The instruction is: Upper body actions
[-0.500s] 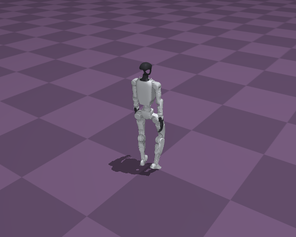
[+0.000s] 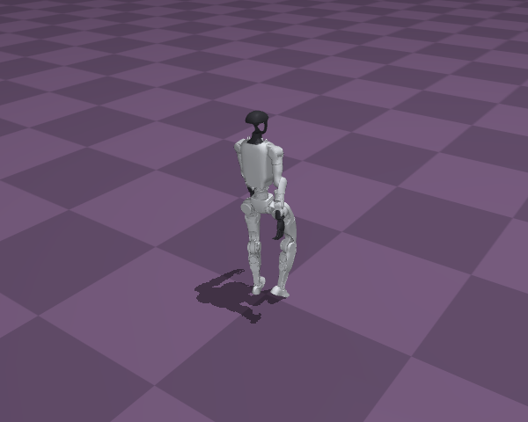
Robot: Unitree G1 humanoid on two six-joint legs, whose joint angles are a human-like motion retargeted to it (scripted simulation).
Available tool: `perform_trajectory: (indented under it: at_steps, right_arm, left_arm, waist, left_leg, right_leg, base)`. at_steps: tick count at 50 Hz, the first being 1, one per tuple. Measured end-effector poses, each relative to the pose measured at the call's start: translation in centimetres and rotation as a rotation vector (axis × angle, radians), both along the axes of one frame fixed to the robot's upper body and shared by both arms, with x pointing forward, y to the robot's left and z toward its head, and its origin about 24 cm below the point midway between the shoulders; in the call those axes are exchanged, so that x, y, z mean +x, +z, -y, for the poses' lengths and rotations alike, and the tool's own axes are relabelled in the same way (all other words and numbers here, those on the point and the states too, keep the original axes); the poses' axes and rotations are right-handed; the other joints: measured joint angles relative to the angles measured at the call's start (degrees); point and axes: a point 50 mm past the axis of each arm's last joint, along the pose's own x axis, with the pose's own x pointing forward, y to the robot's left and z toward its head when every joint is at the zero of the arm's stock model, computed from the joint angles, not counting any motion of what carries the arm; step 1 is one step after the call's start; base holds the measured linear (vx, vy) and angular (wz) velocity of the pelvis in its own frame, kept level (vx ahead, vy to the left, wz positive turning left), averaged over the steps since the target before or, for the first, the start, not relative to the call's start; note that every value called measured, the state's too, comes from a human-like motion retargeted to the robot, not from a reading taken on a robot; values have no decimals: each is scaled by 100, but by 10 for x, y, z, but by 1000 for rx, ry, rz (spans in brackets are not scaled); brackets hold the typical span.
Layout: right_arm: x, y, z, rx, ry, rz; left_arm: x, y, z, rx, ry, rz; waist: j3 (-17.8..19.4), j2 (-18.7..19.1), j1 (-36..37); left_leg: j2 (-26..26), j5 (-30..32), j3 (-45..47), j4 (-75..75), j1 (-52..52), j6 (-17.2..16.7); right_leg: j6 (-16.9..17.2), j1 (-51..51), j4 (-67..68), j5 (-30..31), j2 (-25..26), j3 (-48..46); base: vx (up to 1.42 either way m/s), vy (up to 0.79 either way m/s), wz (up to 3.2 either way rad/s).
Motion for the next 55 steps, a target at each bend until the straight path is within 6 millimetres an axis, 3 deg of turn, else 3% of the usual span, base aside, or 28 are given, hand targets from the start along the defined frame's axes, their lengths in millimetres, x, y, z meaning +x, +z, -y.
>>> perform_trajectory:
  at_steps: [3, 6, 10, 17, 25, 30, 33, 37, 40, 44, 50, 55]
  right_arm:
    - [11, -3, -4, 32, 26, 34]
    - [24, -5, -7, 54, 42, 77]
    - [46, -8, -8, 67, 88, 138]
    - [84, -10, -12, 79, 176, 244]
    - [75, -10, -11, 49, 184, 200]
    - [66, -9, -13, 19, 137, 167]
    - [73, -9, -13, 11, 126, 178]
    - [102, -10, -21, 29, 171, 245]
    - [132, -9, -35, 85, 196, 324]
    - [181, -1, -52, 152, 174, 453]
    - [249, 21, -81, 293, 187, 666]
    - [272, 32, -87, 308, 246, 729]
  left_arm:
    - [-25, -11, 0, -32, -6, -89]
    - [-53, -20, -2, -54, -35, -210]
    - [-82, -26, -7, -20, -60, -327]
    - [-112, -32, -3, -49, 20, -383]
    - [-155, -33, -17, 5, 30, -504]
    - [-199, -33, -18, 28, 58, -599]
    - [-228, -32, -13, 9, 108, -663]
    - [-258, -28, -7, -25, 131, -761]
    - [-278, -23, -3, -61, 111, -832]
    - [-294, -22, 14, -150, 82, -880]
    - [-313, -19, 37, -249, 54, -922]
    - [-317, -18, 40, -254, 14, -937]
  waist:
    - [-93, -126, 38]
    - [-207, -249, 81]
    - [-307, -382, 167]
    - [-437, -322, 209]
    - [-417, -223, -5]
    - [-438, -154, -81]
    - [-443, -152, -50]
    - [-314, -380, -23]
    - [-265, -566, 117]
    - [-291, -531, 309]
    - [-303, -499, 625]
    - [-276, -478, 728]
  left_leg:
    - [-207, -20, -48, -23, 5, -4]
    - [-441, -43, -161, -31, -2, -15]
    - [-657, -75, -300, -35, -5, -54]
    - [-580, -120, -188, -22, -96, -204]
    - [-360, -163, -312, 154, -32, -465]
    - [-173, -261, -482, 639, -148, -733]
    - [-74, -96, -427, 1211, -370, -852]
    - [4, 762, -598, 2703, -1094, -925]
    - [-90, 1123, -832, 4188, -2011, -615]
    - [274, 694, -623, 6068, -3189, -445]
    - [112, 497, -767, 7541, -4441, -583]
    - [205, 353, -662, 7450, -4436, -506]
  right_leg:
    - [33, 501, -992, 198, -112, 57]
    - [215, 1034, -1922, -538, -271, -41]
    - [-20, 1340, -2748, -1020, -376, -328]
    - [-171, 1300, -3178, -958, -282, -363]
    - [-351, 1487, -3187, -1218, -69, -382]
    - [-468, 1655, -3201, -1400, 67, -386]
    - [-508, 1713, -3192, -1487, 78, -328]
    - [-532, 1868, -3238, -1559, -131, -382]
    - [-564, 1908, -3287, -1559, -339, -502]
    - [-652, 1786, -3331, -1514, -380, -612]
    - [-762, 1631, -3350, -1453, -428, -544]
    - [-787, 1645, -3333, -1471, -428, -559]
  base:
    - [3, -4, 8]
    - [6, -9, 23]
    - [1, -11, 6]
    - [-6, -17, -24]
    - [-2, -20, 22]
    - [0, -20, 22]
    - [-3, -19, 11]
    - [-13, -19, 35]
    - [-14, -15, 34]
    - [-11, -3, 10]
    - [-5, -1, -9]
    - [0, 0, 0]
